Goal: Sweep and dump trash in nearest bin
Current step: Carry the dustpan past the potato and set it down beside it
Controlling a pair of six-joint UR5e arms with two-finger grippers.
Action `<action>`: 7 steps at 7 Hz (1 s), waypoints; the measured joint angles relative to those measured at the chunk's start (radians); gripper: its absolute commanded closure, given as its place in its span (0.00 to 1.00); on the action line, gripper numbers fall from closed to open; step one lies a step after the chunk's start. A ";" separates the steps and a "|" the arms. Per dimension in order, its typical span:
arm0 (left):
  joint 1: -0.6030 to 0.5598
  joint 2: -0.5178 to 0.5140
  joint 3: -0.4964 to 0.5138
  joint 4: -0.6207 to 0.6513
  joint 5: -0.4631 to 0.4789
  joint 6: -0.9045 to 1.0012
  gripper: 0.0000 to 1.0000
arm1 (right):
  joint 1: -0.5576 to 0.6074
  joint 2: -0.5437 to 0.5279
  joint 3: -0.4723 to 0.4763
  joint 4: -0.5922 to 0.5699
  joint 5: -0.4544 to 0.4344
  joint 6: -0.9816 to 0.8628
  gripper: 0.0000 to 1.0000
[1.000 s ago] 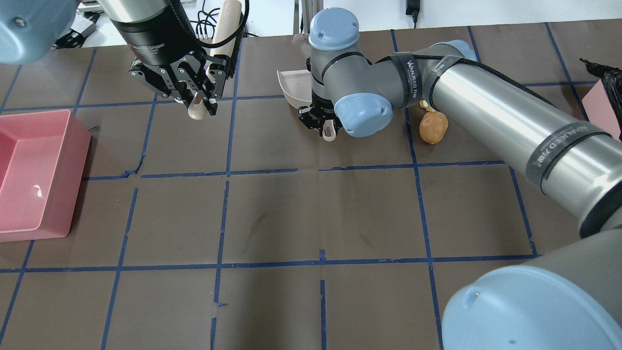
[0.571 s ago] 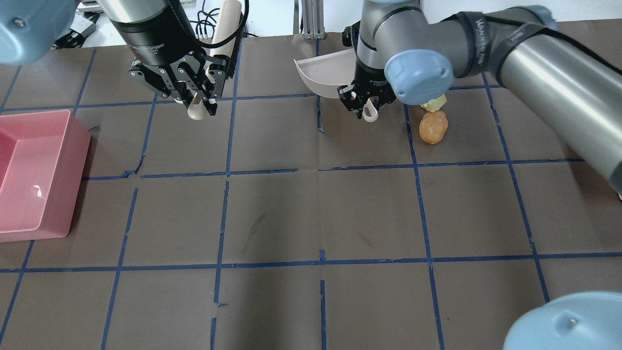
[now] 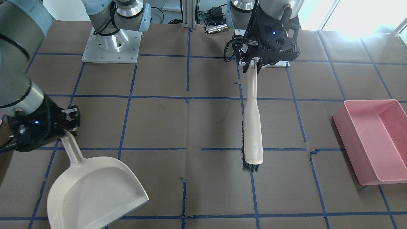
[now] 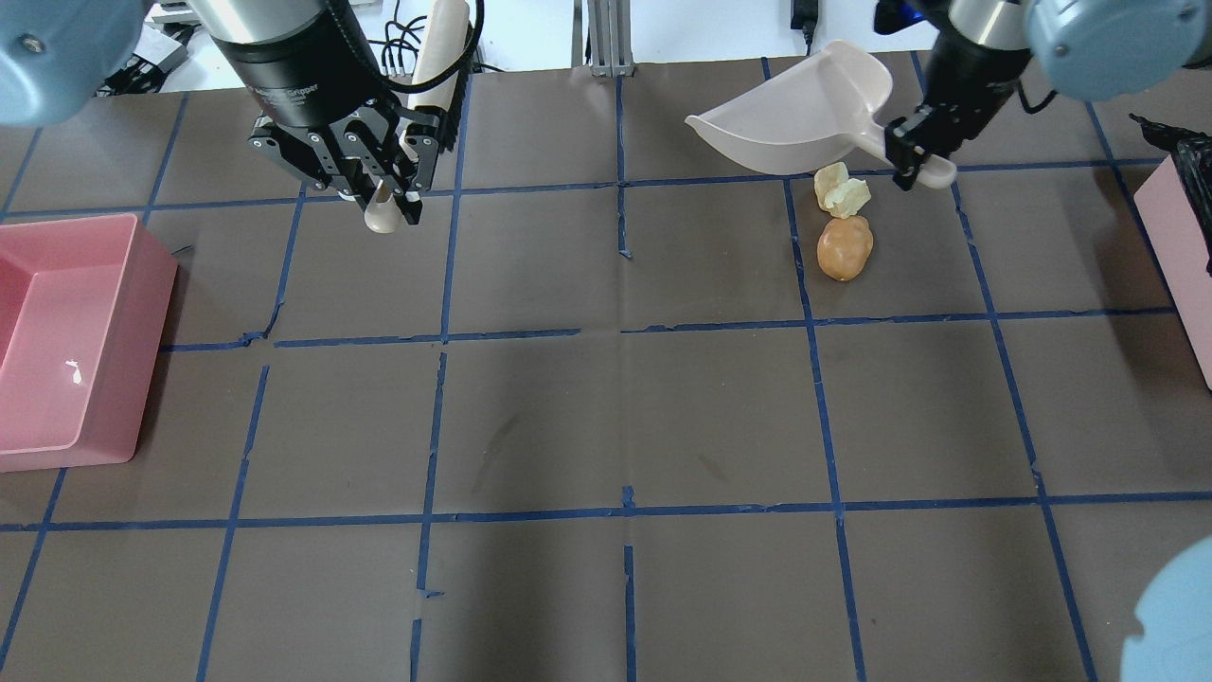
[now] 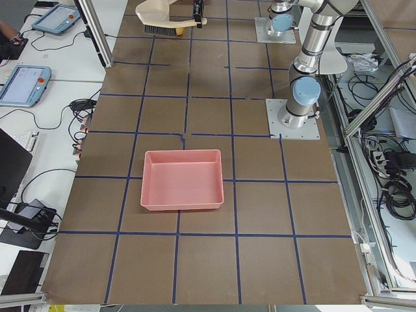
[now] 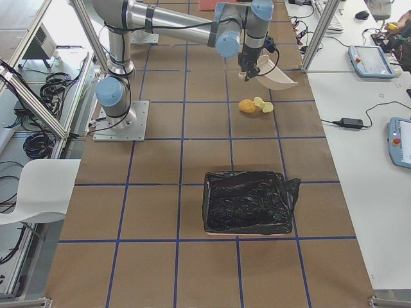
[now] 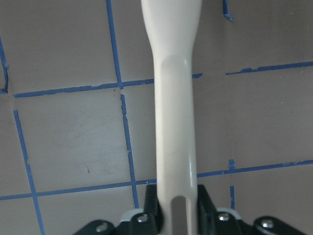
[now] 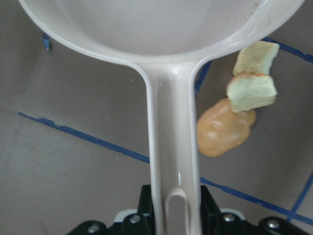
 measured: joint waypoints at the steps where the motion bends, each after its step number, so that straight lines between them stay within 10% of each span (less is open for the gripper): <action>1: 0.000 0.000 0.000 0.000 0.000 0.000 0.99 | -0.095 0.007 -0.015 0.020 -0.003 -0.164 1.00; 7: 0.000 0.000 -0.001 0.000 0.002 0.000 0.99 | -0.296 0.119 -0.022 -0.192 -0.127 -1.016 1.00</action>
